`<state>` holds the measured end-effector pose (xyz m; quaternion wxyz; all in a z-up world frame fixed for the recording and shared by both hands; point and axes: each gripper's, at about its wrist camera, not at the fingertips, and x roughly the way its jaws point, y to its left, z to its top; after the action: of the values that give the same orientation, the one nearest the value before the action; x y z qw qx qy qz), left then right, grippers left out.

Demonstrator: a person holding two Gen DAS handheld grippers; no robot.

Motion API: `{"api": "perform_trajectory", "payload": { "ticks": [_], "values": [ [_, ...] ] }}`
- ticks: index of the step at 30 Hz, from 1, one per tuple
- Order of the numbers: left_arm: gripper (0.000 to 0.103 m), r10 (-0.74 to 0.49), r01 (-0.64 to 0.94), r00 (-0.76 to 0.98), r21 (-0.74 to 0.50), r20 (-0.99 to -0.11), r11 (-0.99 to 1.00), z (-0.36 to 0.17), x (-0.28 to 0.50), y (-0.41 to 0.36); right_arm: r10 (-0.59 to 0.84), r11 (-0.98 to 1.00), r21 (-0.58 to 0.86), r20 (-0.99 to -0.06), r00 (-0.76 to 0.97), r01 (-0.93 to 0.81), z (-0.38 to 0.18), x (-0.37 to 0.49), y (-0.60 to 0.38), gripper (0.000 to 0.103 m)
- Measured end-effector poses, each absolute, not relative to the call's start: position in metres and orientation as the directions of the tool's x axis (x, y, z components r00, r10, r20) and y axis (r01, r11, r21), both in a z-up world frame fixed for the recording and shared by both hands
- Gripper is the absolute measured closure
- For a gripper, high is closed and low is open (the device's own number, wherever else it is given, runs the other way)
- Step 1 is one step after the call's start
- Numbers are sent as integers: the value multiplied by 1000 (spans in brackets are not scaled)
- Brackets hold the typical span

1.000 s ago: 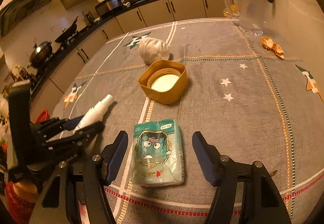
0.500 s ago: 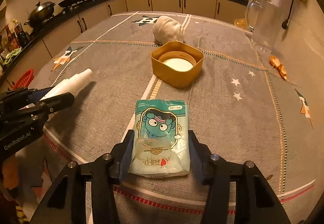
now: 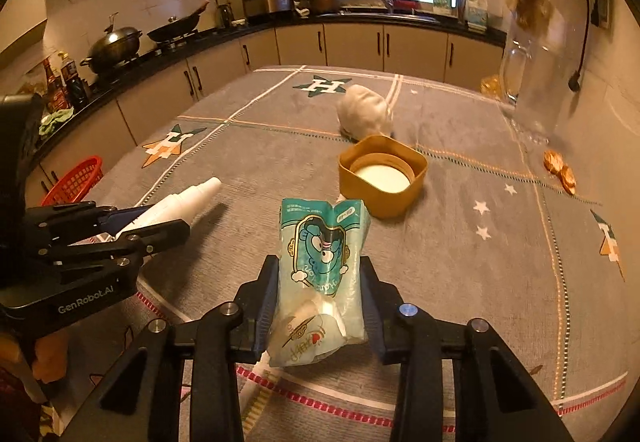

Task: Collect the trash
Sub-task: 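Grasp the green-printed tissue pack with the right gripper while the left gripper grasps the white spray bottle, then lift the tissue pack and spray bottle and carry them toward the red basket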

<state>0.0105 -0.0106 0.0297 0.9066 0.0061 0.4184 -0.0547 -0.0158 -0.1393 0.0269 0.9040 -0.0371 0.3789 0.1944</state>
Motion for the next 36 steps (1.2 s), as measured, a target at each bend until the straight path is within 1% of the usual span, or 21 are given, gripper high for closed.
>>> {"api": "perform_trajectory", "payload": {
  "ticks": [11, 22, 28, 36],
  "values": [
    [74, -91, 88, 664, -43, -742, 995, 35, -4, -6, 325, 918, 75, -704, 631, -389, 23, -14, -135, 61],
    [74, -65, 66, 681, -27, -730, 997, 38, -14, -2, 326, 916, 74, -710, 624, -394, 20, -15, -135, 61],
    [74, -52, 54, 684, -21, -728, 998, 39, -20, 4, 375, 900, 125, -710, 596, -417, 20, -14, -135, 61],
    [74, -33, 31, 697, -16, -716, 999, 44, -29, 16, 344, 910, 89, -708, 617, -405, 30, -23, -122, 61]
  ]
}}
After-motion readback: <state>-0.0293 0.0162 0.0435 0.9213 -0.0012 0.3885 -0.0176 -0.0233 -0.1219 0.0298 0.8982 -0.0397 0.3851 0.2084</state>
